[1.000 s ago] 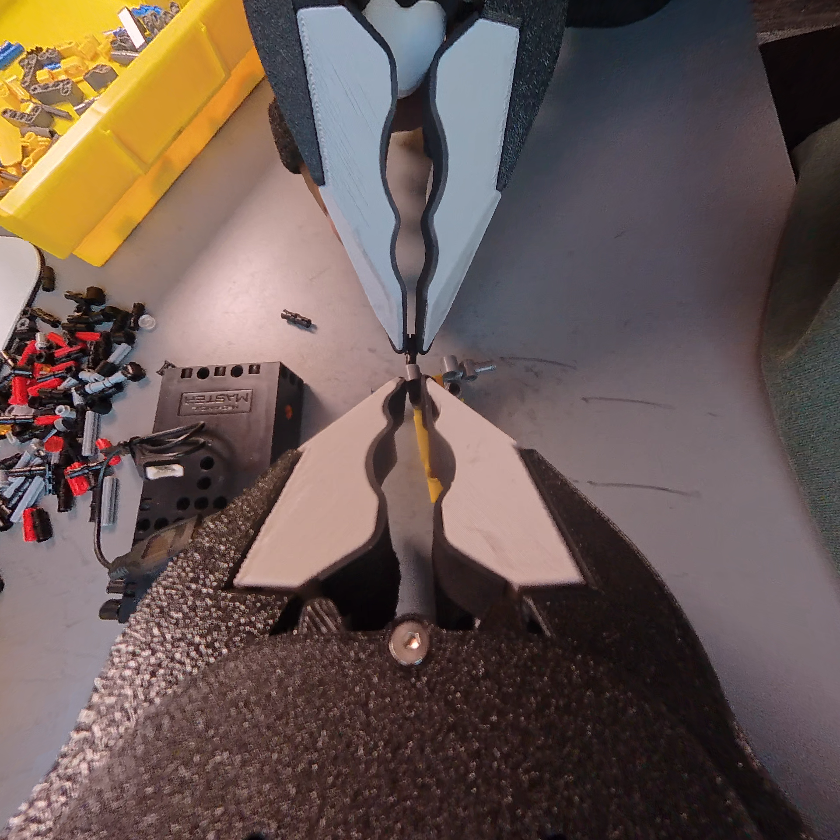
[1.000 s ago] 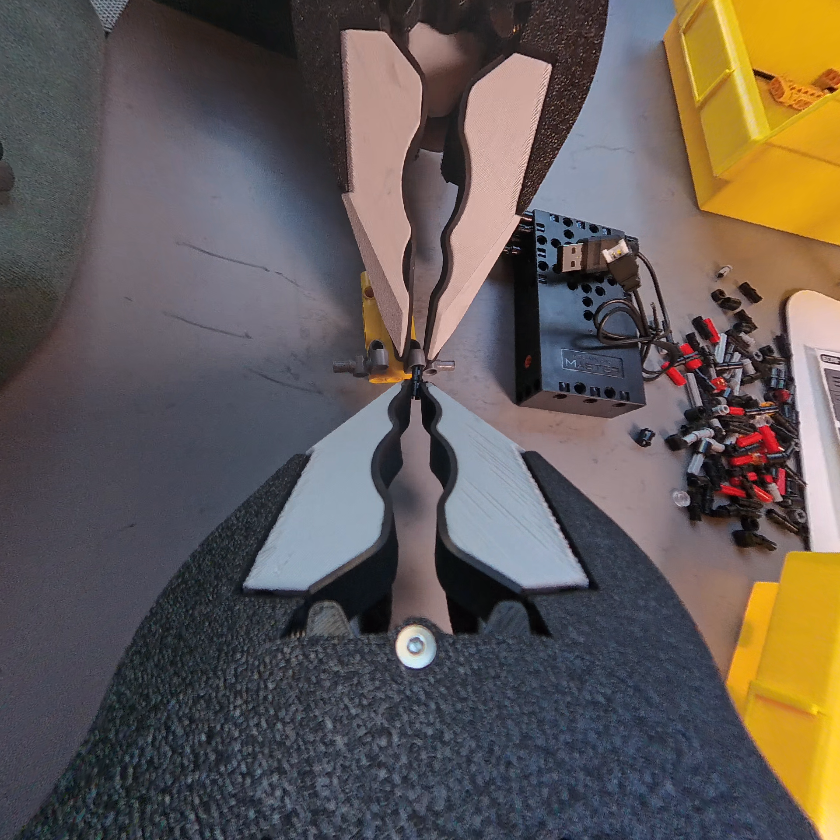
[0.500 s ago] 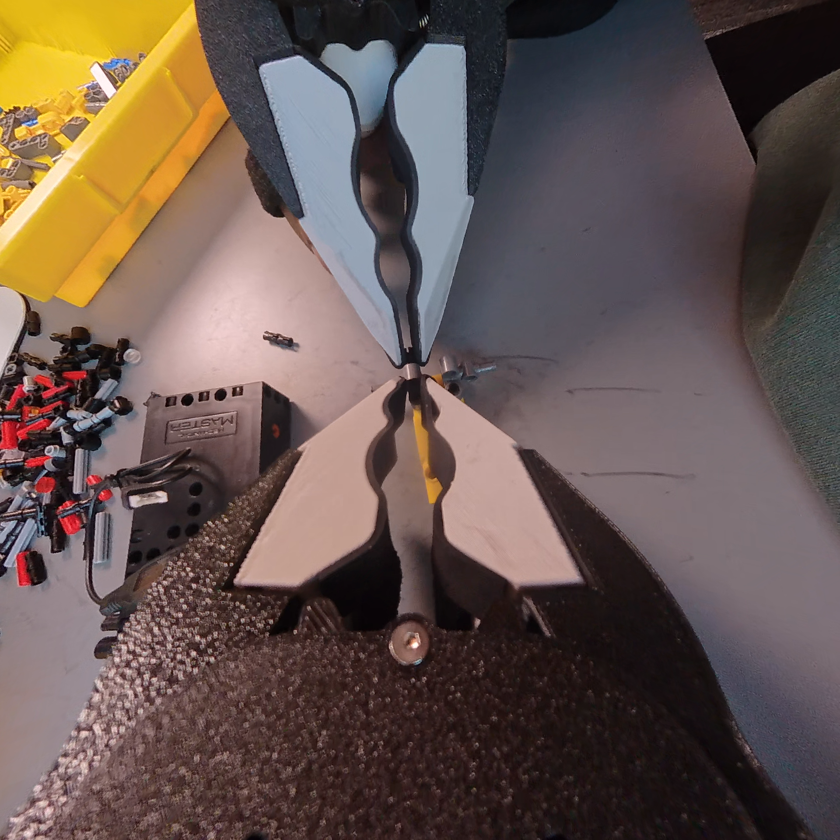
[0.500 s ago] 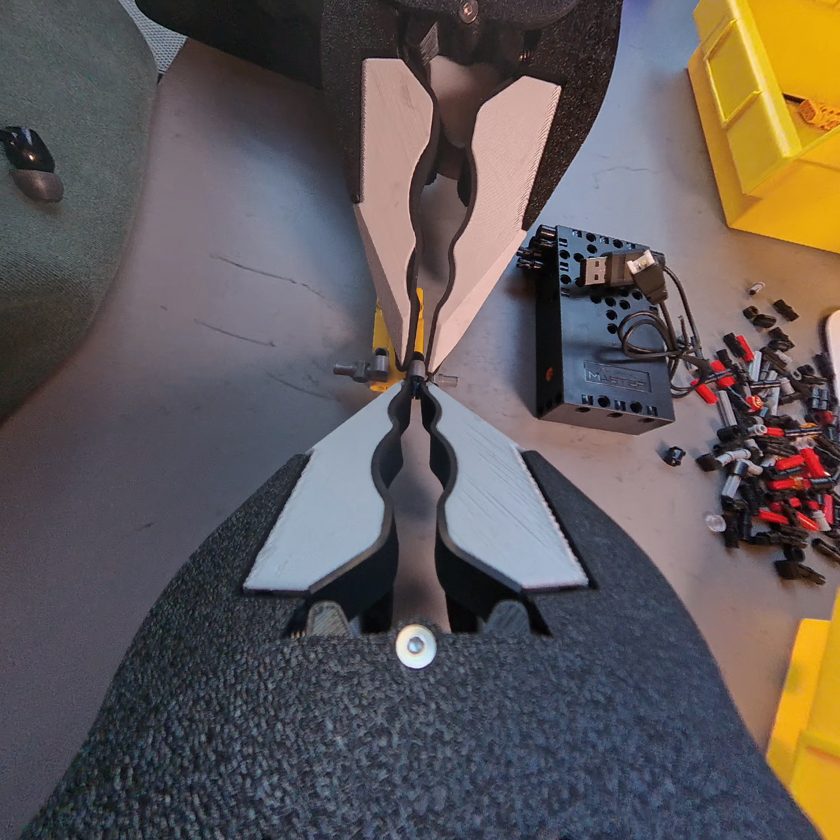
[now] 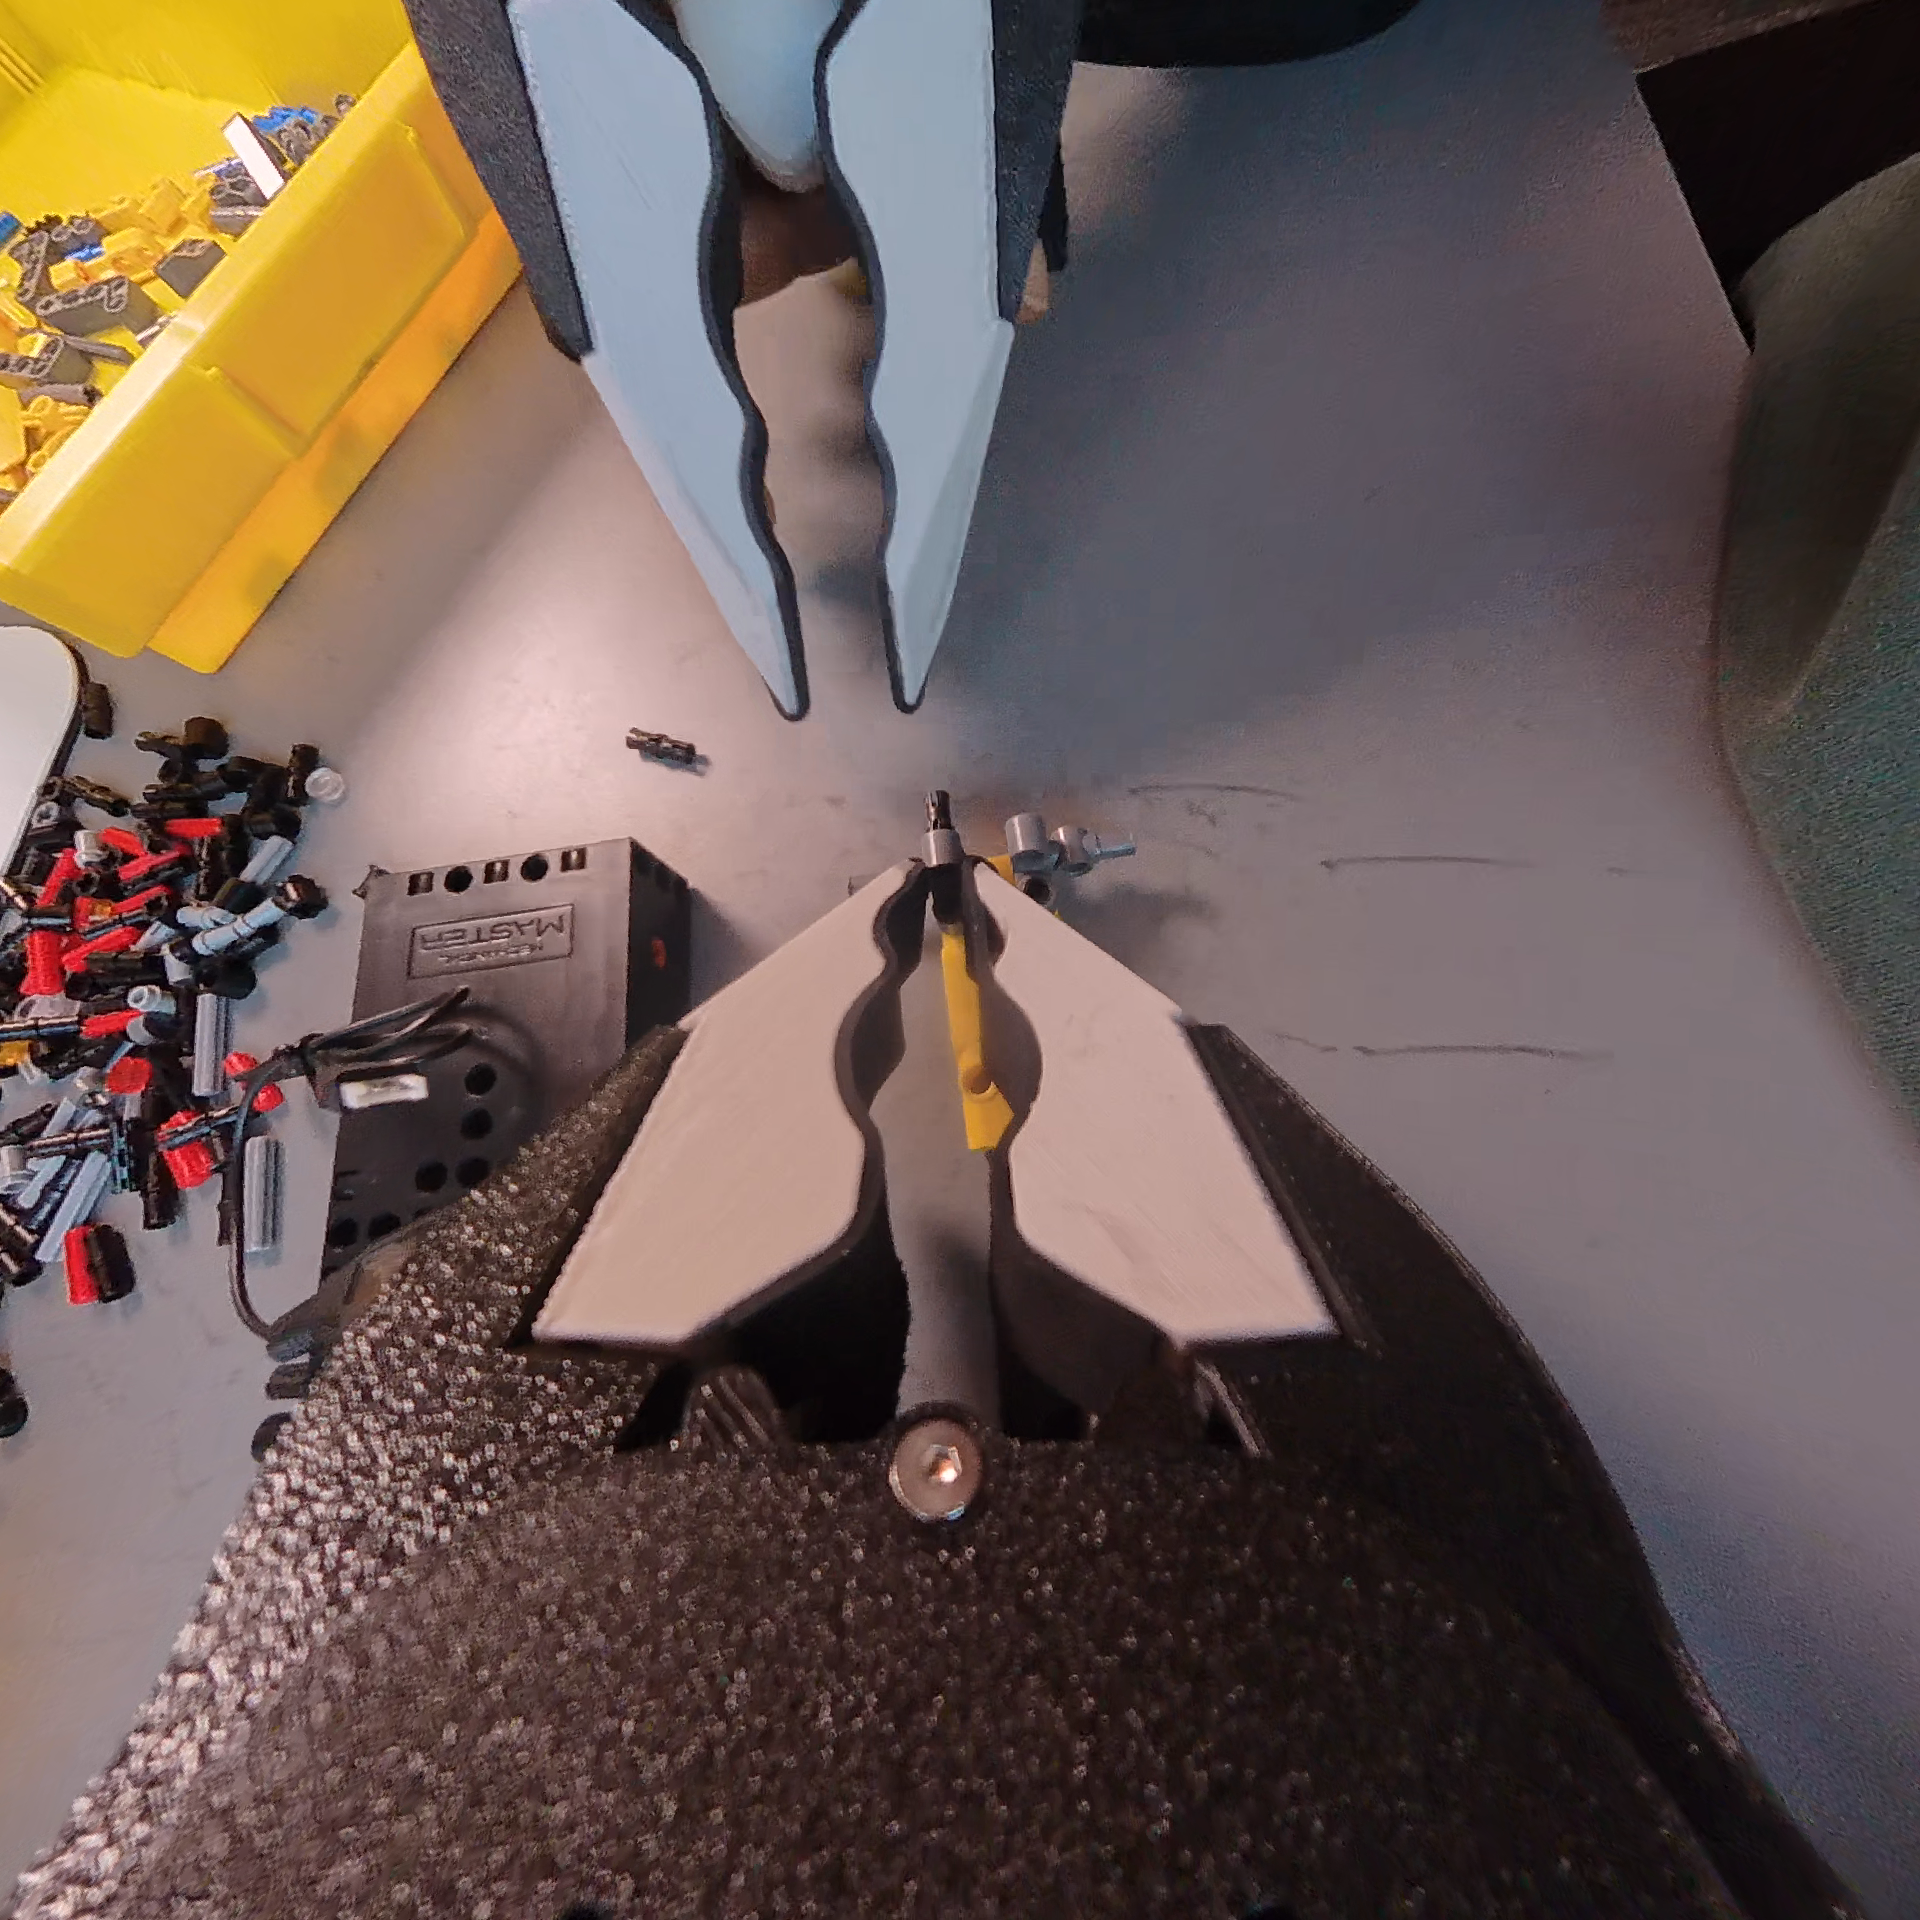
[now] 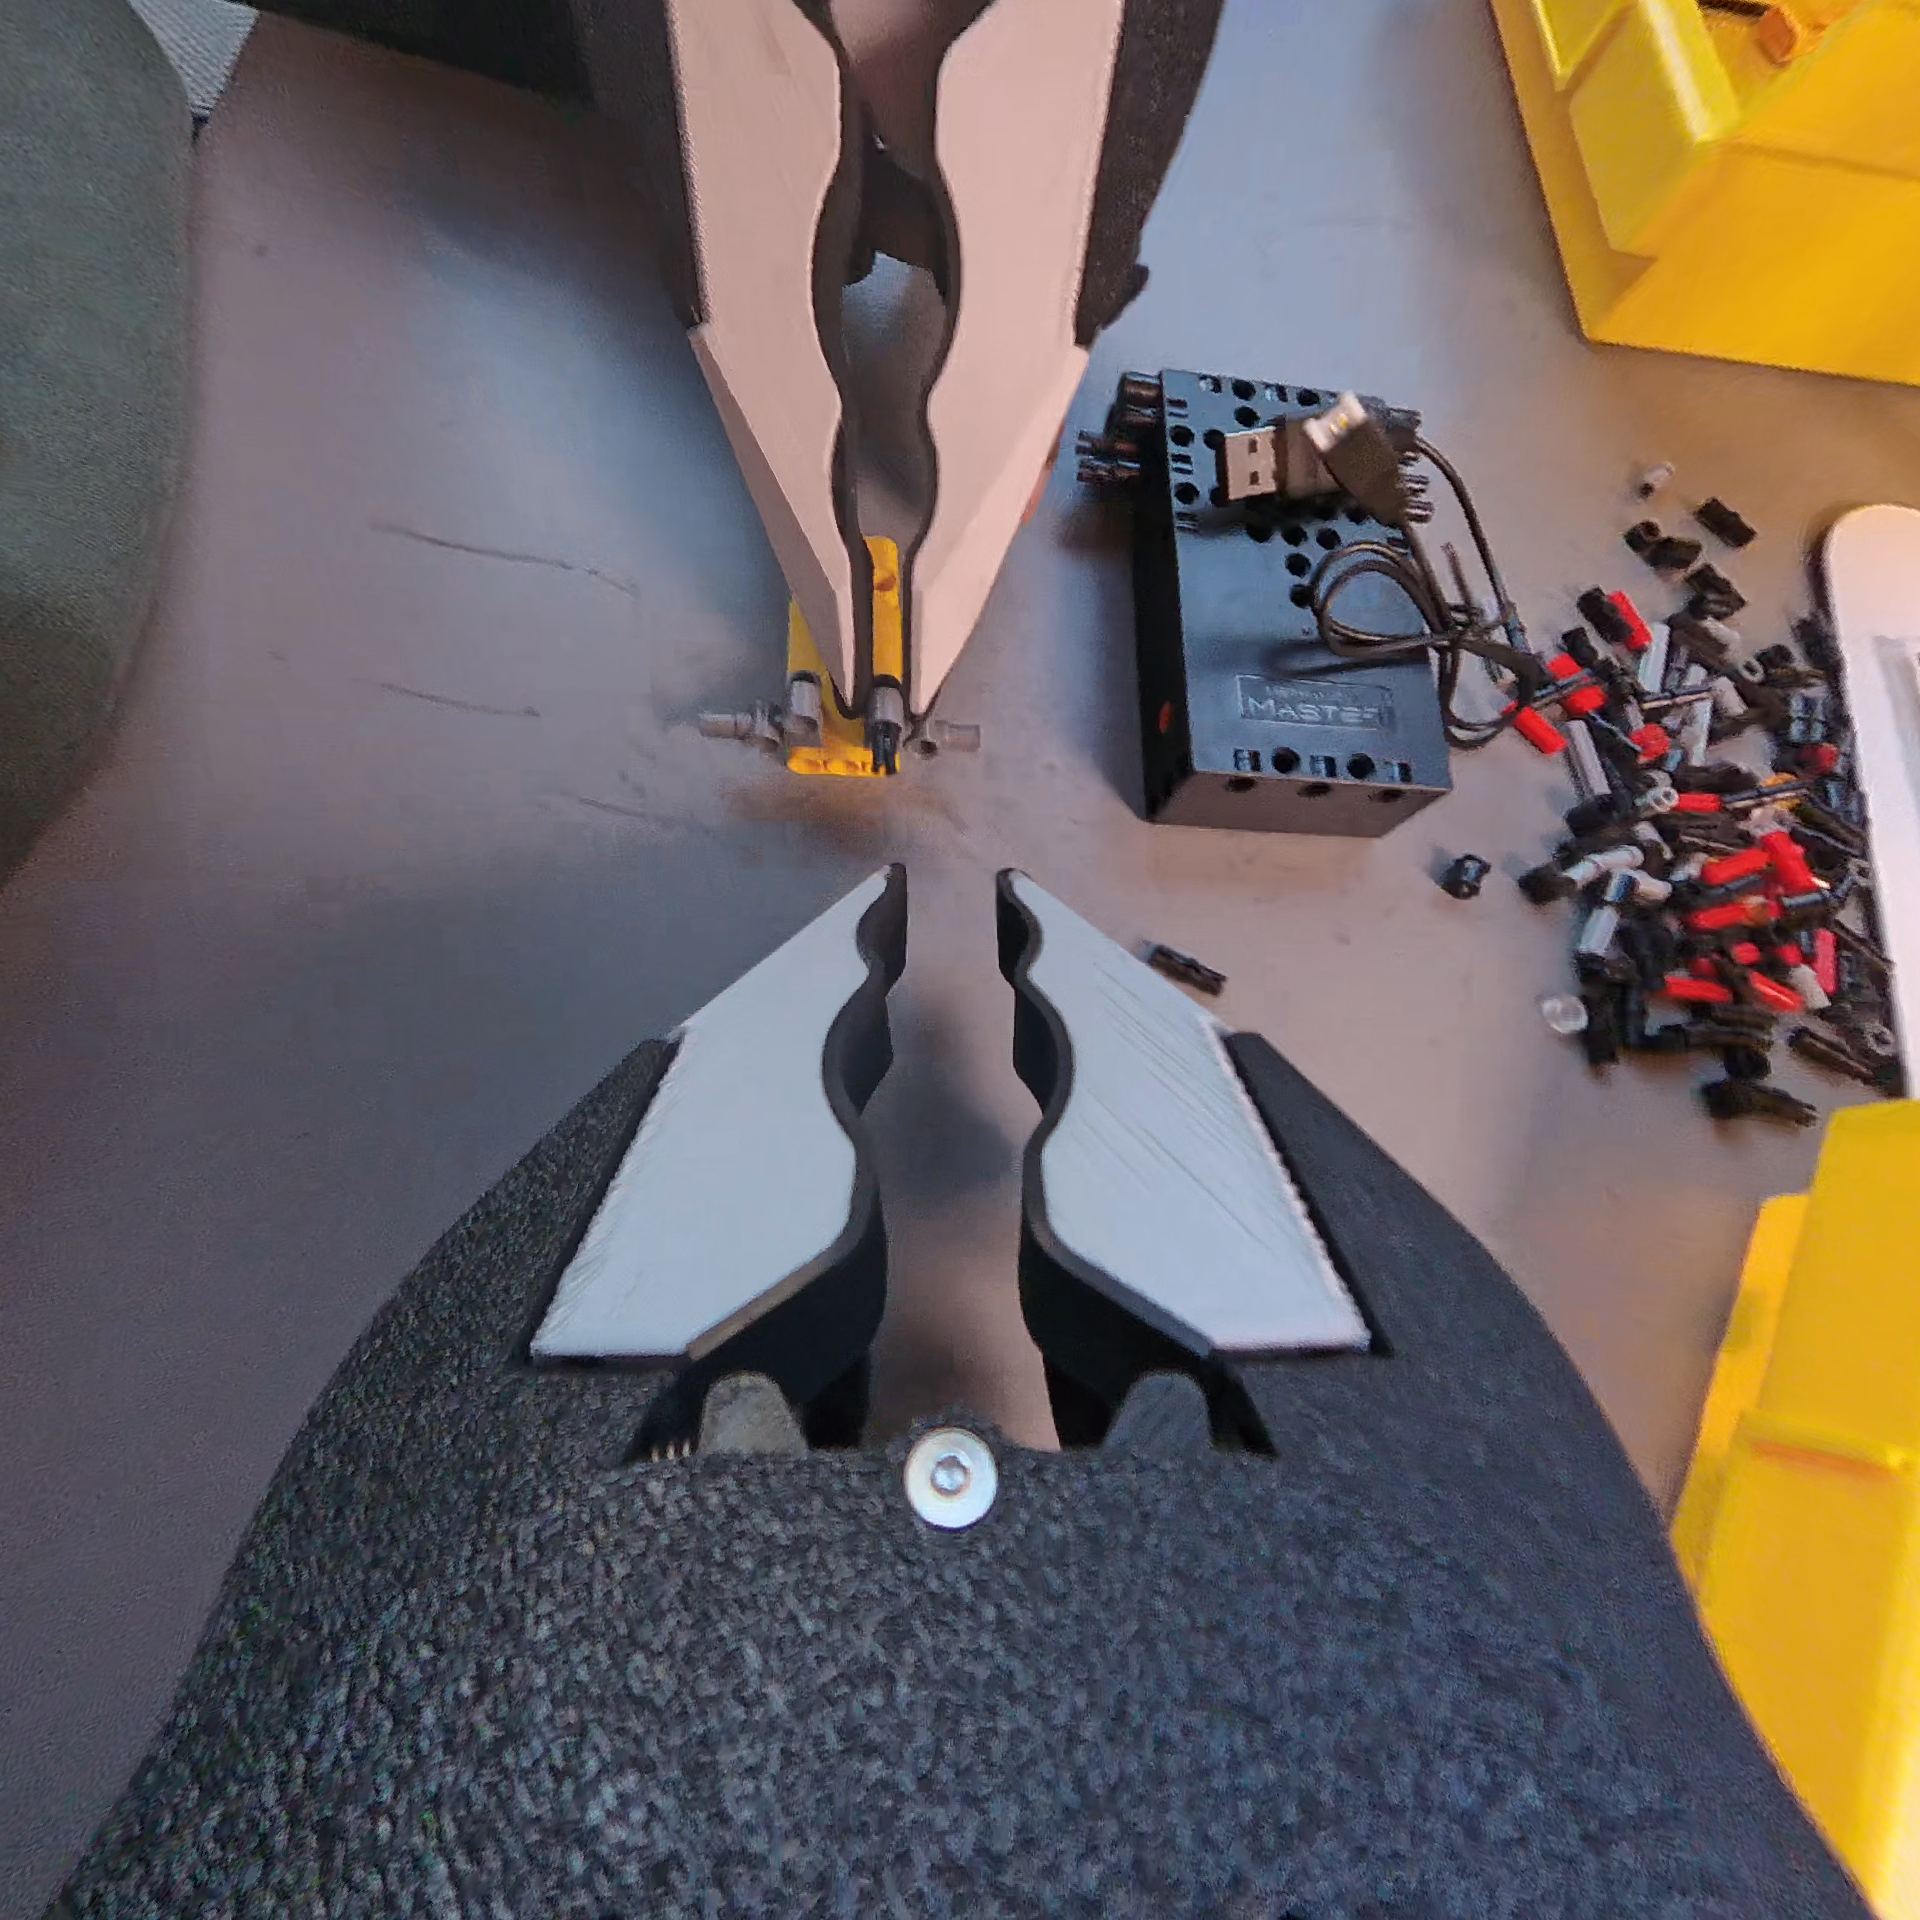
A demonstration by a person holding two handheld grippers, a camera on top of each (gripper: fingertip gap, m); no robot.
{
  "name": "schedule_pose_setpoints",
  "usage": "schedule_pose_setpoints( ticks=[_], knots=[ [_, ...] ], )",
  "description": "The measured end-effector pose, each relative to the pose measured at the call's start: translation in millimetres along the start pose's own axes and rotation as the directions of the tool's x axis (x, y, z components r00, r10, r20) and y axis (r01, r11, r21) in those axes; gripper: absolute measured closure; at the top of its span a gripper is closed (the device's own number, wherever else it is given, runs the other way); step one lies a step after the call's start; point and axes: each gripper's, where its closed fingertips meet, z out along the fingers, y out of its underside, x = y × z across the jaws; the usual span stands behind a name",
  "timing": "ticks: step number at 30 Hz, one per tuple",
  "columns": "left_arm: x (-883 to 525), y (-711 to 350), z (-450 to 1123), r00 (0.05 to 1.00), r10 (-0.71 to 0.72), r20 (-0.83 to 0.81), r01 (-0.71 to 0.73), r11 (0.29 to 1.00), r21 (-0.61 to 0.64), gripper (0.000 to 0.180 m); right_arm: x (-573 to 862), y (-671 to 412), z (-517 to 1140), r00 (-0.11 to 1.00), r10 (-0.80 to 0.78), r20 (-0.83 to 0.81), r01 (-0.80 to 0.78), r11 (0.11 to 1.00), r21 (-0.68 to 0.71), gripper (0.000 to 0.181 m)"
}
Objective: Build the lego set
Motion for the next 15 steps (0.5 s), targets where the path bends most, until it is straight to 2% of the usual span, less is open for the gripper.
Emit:
schedule_pose_setpoints(
  ticks=[5, 15],
  knots=[
    [-5.4, 4.2, -3.7, 0.999, 0.049, 0.020, -0.049, 0.999, -0.009, 0.173, 26.3, 8.9, -5.9, 0.994, 0.013, -0.105, -0.021, 0.997, -0.077, 0.167],
    [-17.4, 6.8, -19.1, 0.997, 0.015, 0.072, -0.017, 0.999, 0.030, 0.163, 48.3, 20.9, 0.8, 0.996, 0.074, -0.053, -0.084, 0.970, -0.230, 0.152]
  ],
)
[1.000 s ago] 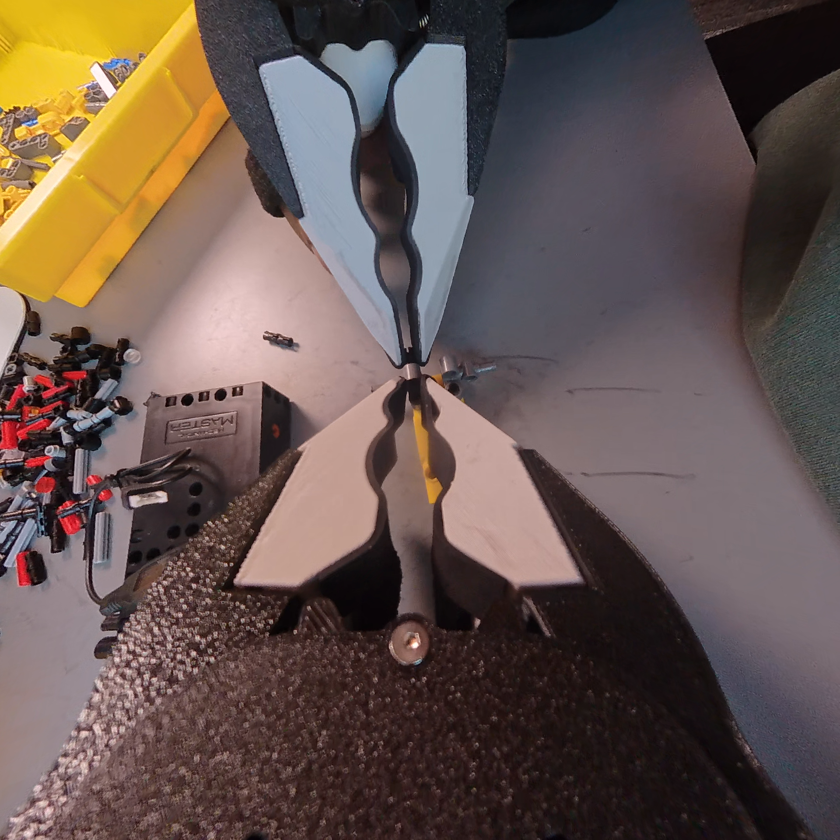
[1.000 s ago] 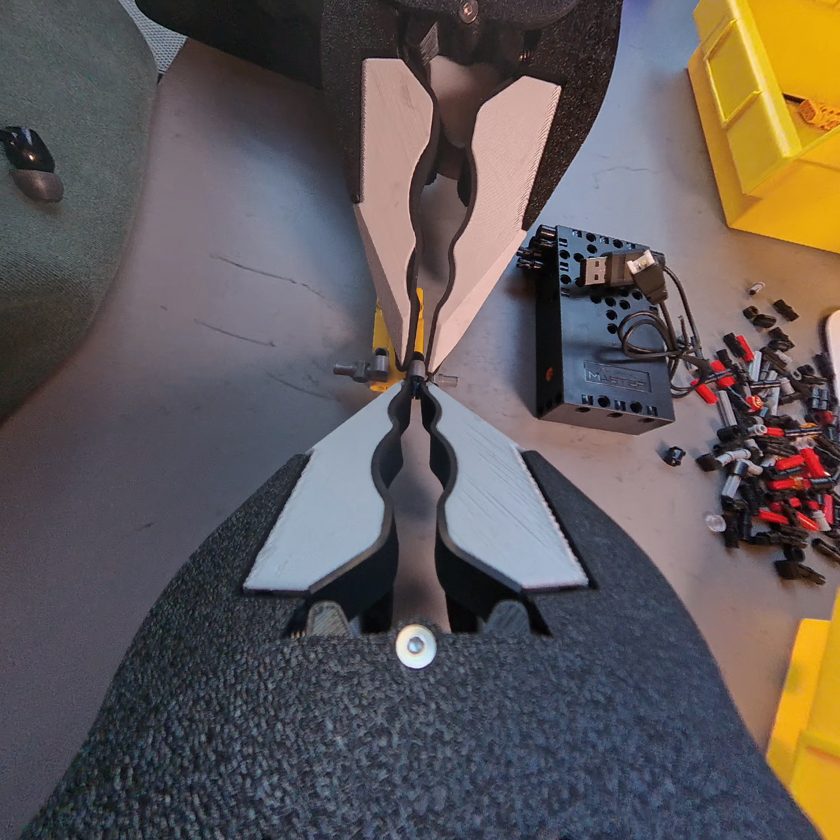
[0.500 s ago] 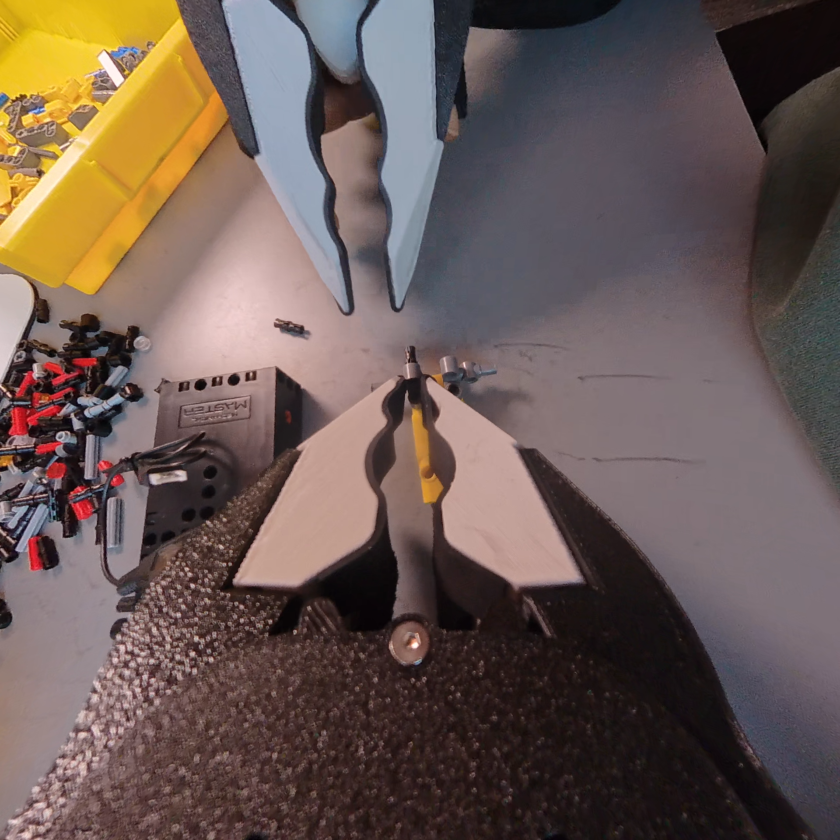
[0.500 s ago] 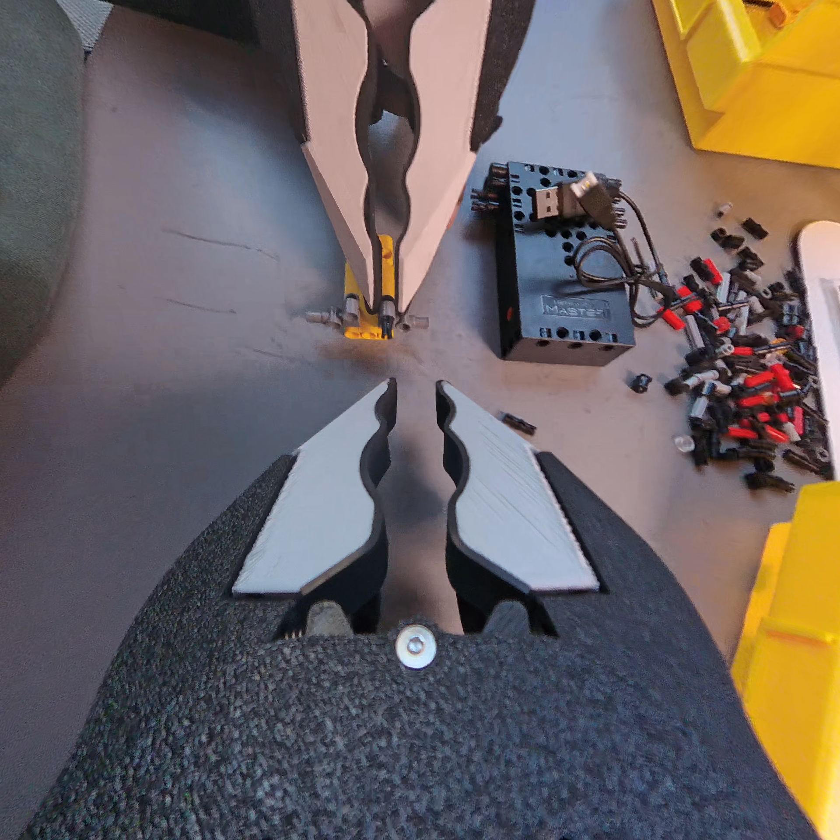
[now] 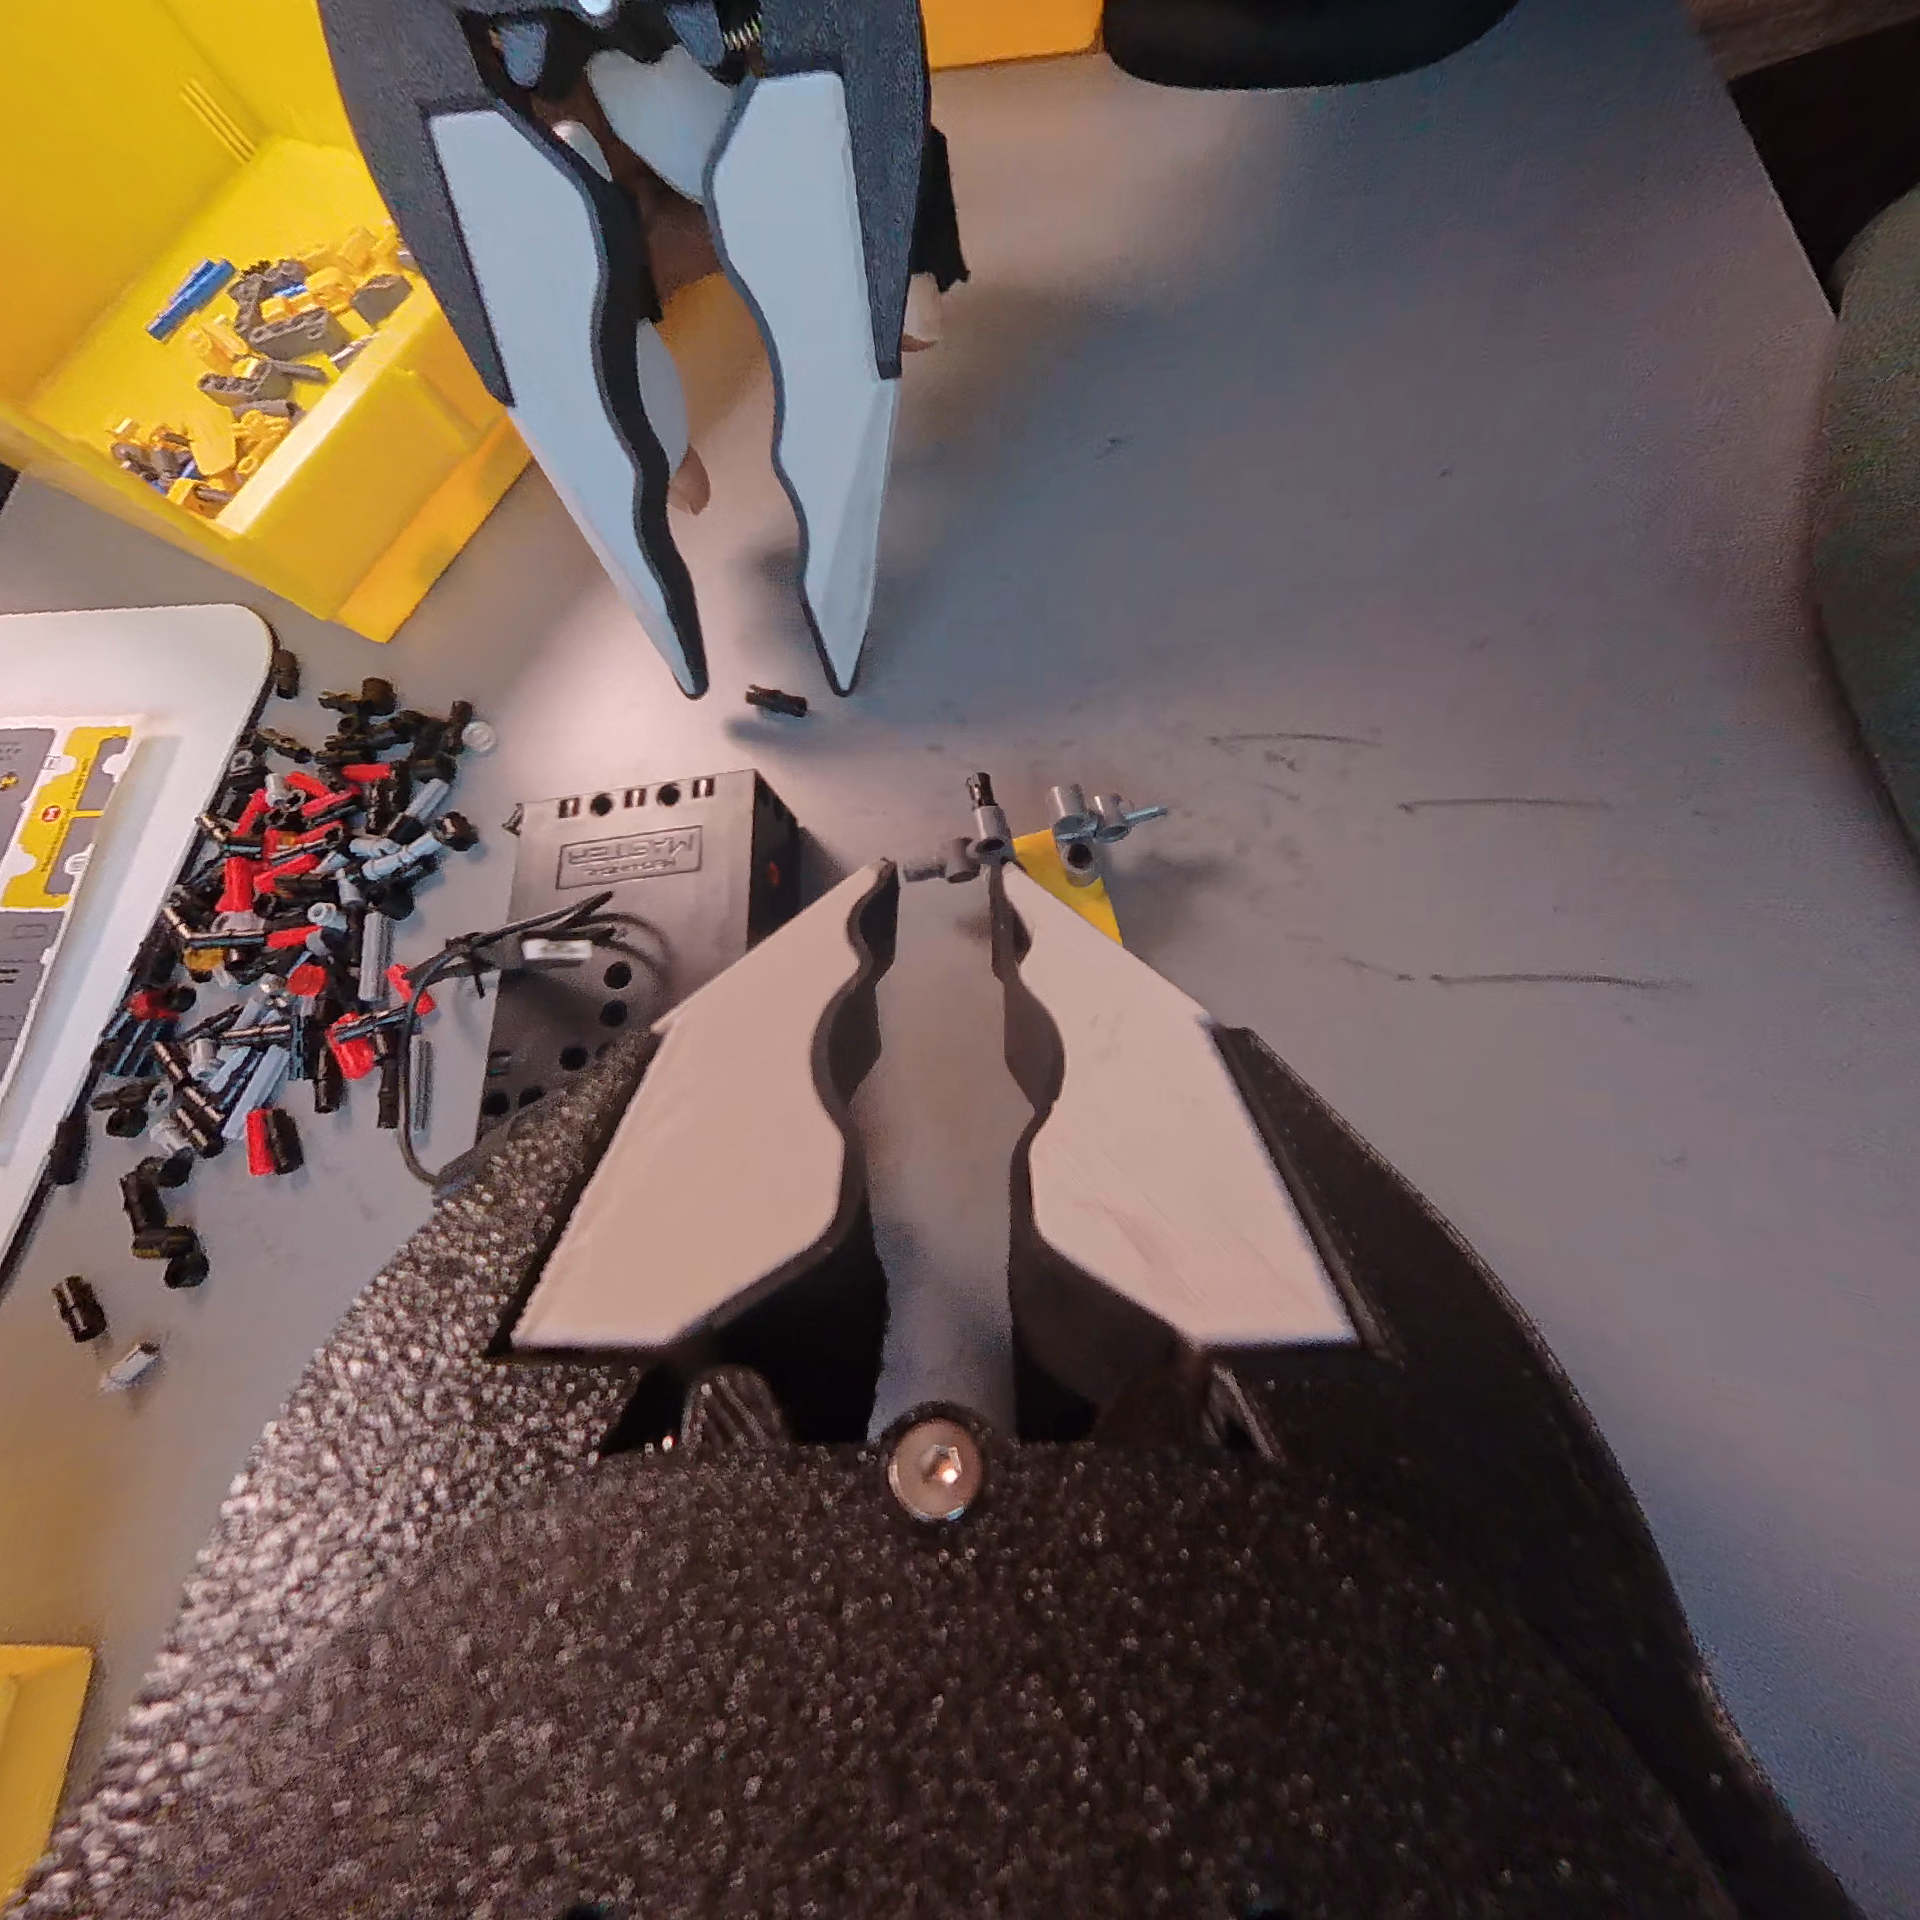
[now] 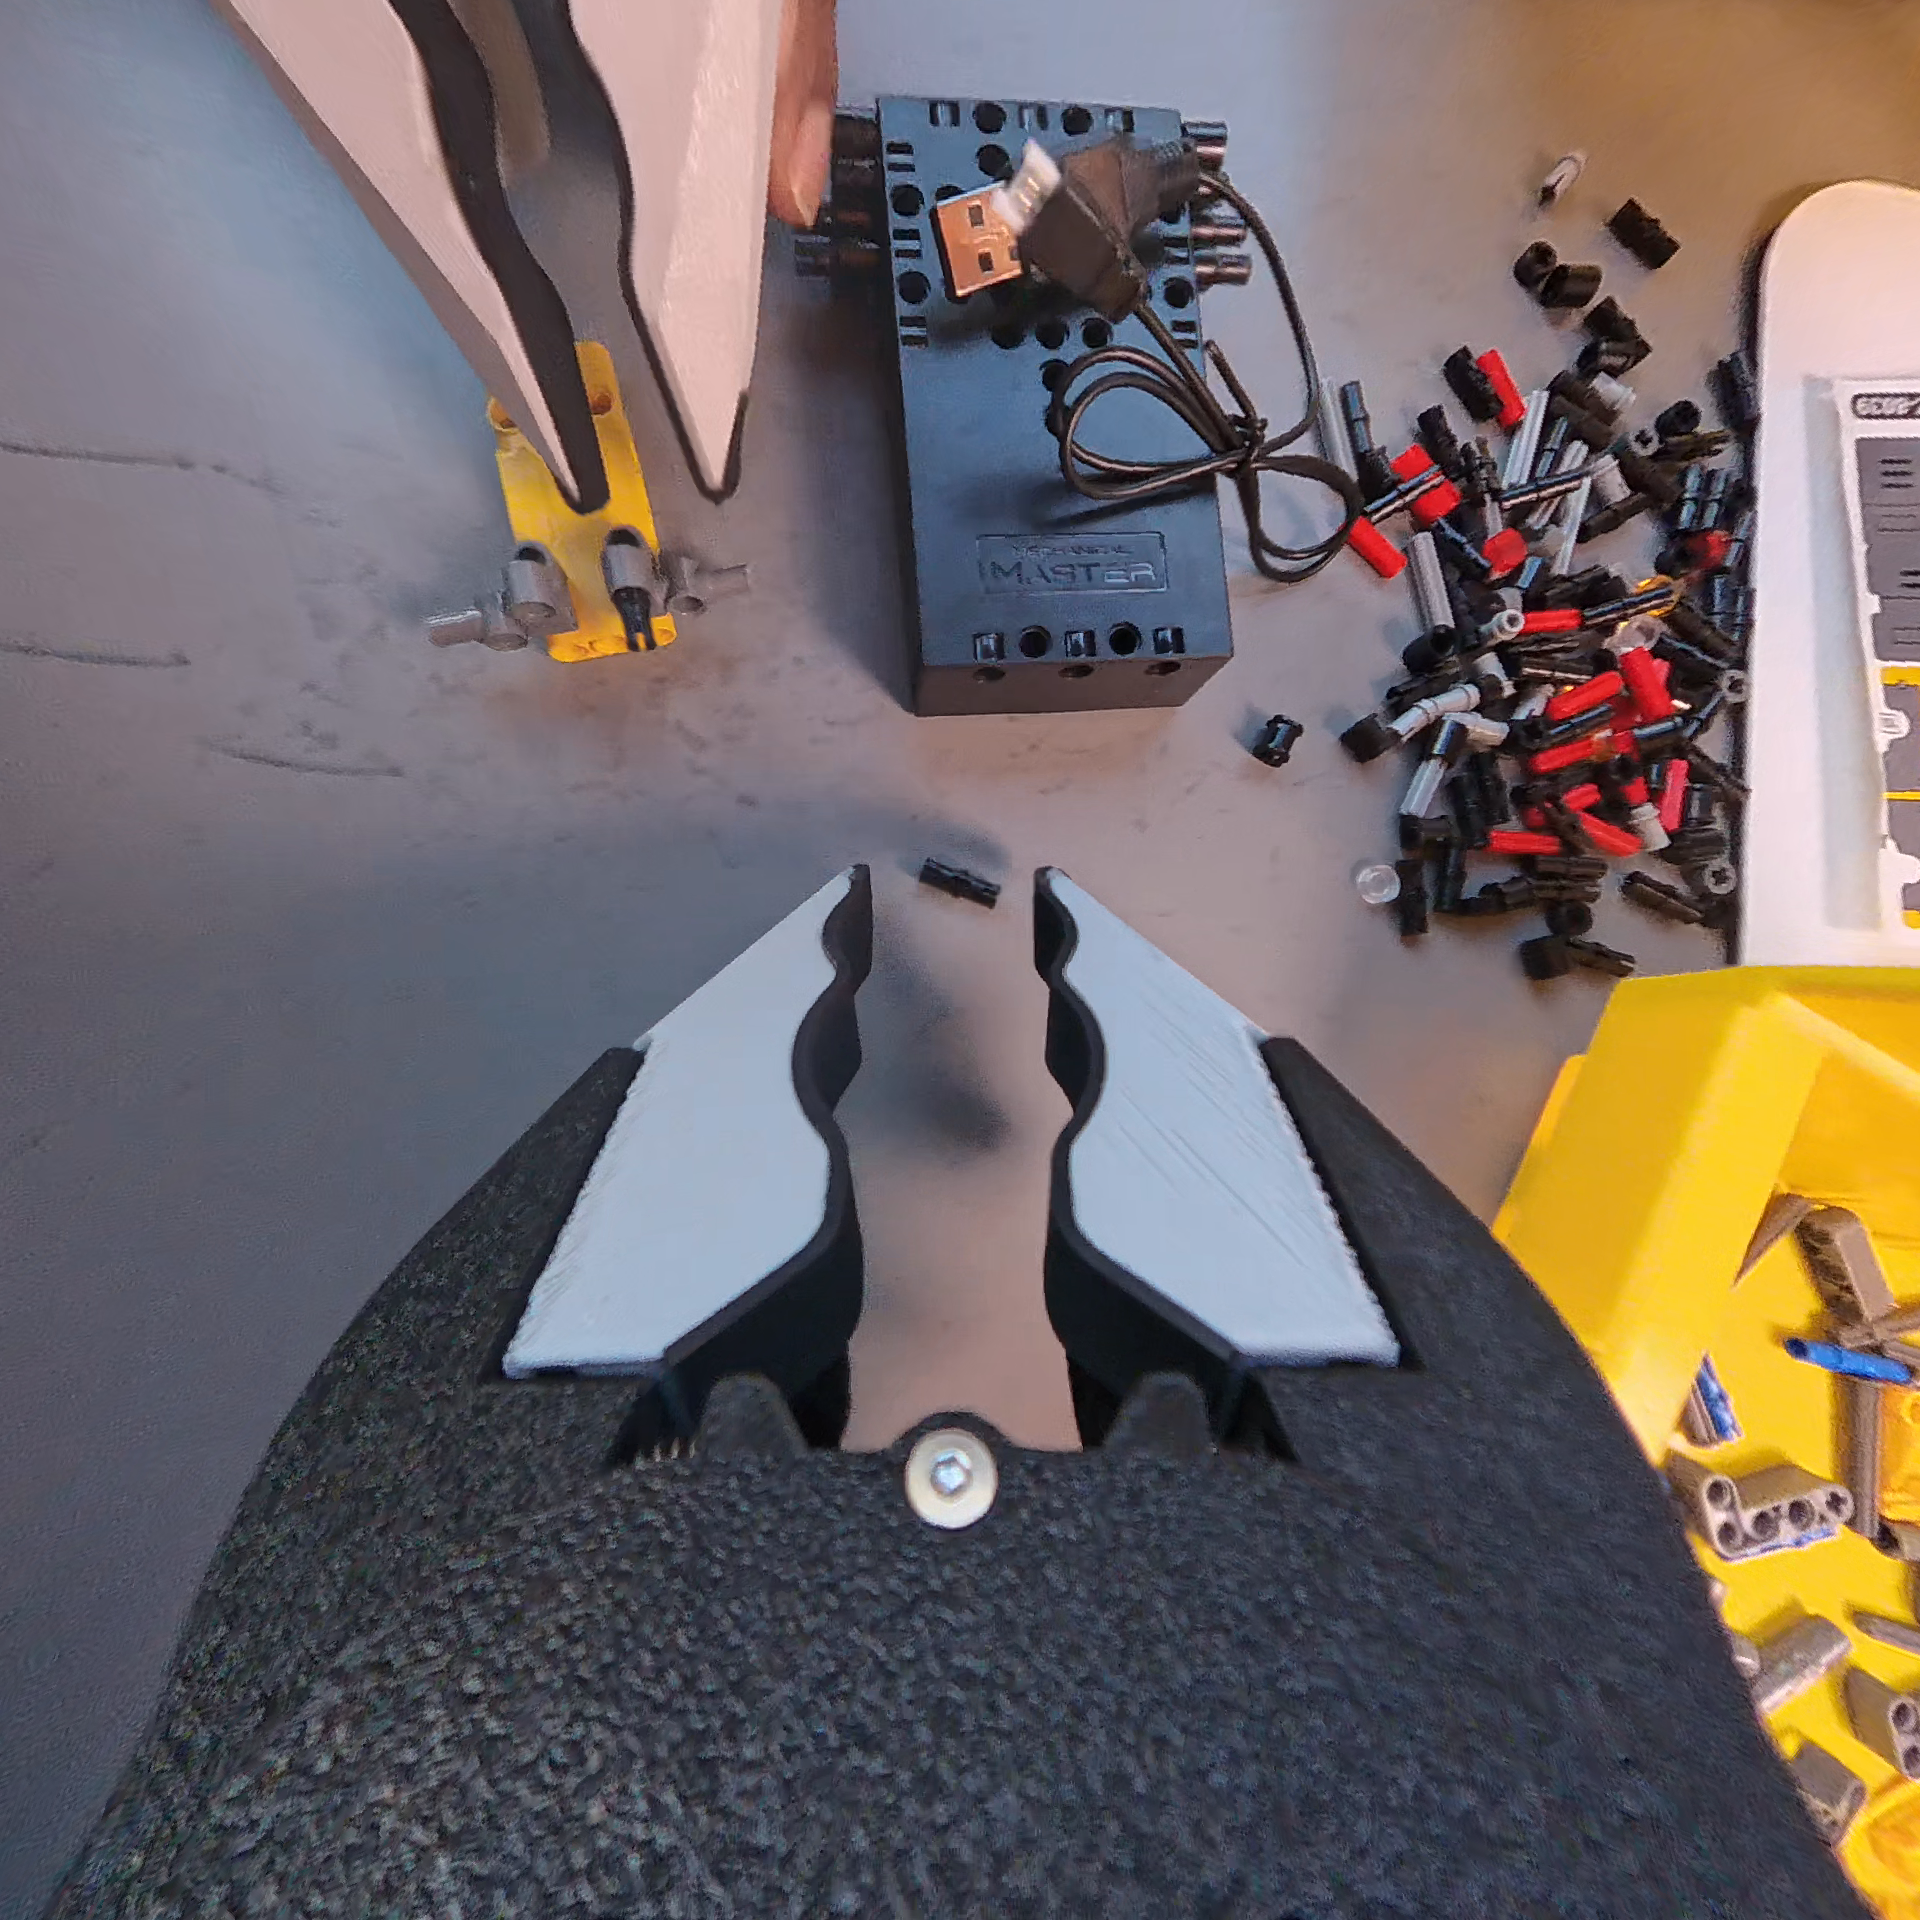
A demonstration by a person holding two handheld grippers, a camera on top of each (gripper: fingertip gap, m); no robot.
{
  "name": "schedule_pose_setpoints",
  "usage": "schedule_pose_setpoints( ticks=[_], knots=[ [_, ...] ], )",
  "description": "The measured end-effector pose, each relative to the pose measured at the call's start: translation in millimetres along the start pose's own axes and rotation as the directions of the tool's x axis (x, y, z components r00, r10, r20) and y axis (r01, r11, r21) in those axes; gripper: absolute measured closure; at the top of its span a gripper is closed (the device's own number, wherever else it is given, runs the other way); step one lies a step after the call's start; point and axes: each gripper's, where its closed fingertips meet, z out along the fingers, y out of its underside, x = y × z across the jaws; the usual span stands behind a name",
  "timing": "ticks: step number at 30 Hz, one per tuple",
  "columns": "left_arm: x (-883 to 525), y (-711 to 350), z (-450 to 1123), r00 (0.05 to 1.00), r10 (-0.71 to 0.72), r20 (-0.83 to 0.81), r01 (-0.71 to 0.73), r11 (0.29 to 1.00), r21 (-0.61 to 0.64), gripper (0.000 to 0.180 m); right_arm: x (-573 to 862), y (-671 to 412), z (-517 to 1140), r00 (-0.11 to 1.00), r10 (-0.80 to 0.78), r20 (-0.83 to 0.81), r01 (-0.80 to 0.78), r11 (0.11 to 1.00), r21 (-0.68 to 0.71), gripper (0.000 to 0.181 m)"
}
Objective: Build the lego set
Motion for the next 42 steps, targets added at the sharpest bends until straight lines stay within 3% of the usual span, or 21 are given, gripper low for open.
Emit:
schedule_pose_setpoints(
  ticks=[7, 12, 25, 42],
  knots=[
    [-24.3, -15.1, -12.0, 0.977, -0.197, 0.086, 0.182, 0.970, 0.162, 0.138, -13.5, 5.0, 2.0, 0.991, 0.053, 0.120, -0.053, 0.999, -0.008, 0.158],
    [-29.0, -21.4, -16.4, 0.960, -0.269, 0.075, 0.247, 0.944, 0.219, 0.135, -14.1, 5.6, 1.6, 0.994, 0.068, 0.088, -0.071, 0.997, 0.030, 0.173],
    [-28.0, -19.1, -13.2, 0.961, -0.266, 0.080, 0.246, 0.949, 0.196, 0.138, -8.2, -5.7, 9.6, 0.982, 0.175, 0.071, -0.179, 0.982, 0.054, 0.160],
    [-27.1, -17.6, -11.7, 0.964, -0.249, 0.093, 0.230, 0.956, 0.180, 0.138, -4.8, -4.8, 10.9, 0.991, 0.135, -0.003, -0.135, 0.988, 0.071, 0.177]
  ],
)
